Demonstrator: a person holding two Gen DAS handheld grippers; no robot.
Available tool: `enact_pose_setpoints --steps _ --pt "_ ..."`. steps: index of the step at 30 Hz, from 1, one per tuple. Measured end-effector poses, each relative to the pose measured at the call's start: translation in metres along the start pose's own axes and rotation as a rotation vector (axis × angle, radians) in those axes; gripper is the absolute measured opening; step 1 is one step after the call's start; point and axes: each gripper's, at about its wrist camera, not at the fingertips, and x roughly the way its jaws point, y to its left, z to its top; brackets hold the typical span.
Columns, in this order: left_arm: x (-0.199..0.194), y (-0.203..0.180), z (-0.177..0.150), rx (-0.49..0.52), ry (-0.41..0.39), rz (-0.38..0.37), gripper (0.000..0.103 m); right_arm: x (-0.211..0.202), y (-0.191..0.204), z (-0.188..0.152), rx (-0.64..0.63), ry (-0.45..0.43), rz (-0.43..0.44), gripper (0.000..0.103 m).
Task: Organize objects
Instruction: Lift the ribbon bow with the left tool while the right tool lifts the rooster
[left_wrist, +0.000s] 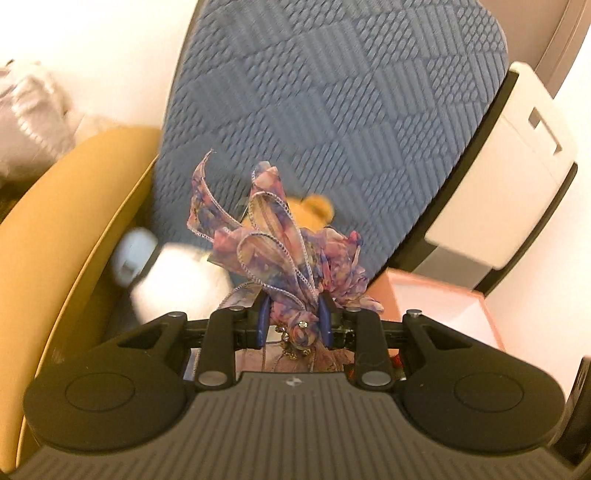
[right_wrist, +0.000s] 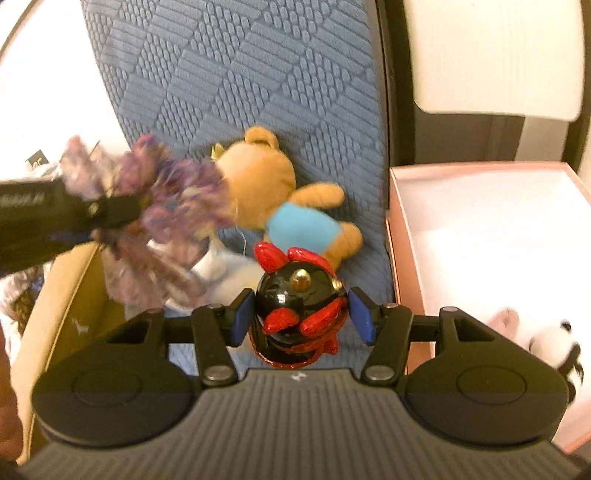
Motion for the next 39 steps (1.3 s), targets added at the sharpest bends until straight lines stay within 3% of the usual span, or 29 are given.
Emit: enact_pose_setpoints --steps 7,18,23,27,39 --pt "-0.016 0.02 -0.049 -0.025 0.068 0.046 0.031 -0.007 -0.004 -0.039 -0.018 0.049 -0.028 0.059" --pt "-0.007 0.036 -0.092 -0.04 0.162 0.089 0.031 0.014 0.01 -0.091 -0.136 0.118 -0.054 0.059" --pt "-0.003 0.042 -0.1 -0.061 0.181 0.096 0.031 0.026 0.008 -0.099 -0.153 0.15 -0.061 0.058" --pt "-0.004 0.05 -0.102 -0.08 0.189 0.105 0.031 0.03 0.01 -0.101 -0.186 0.137 -0.063 0.063" --pt "-0.007 0.04 -0.105 -0.053 0.214 0.095 0.031 0.034 0.004 -0.102 -0.132 0.158 -0.047 0.061"
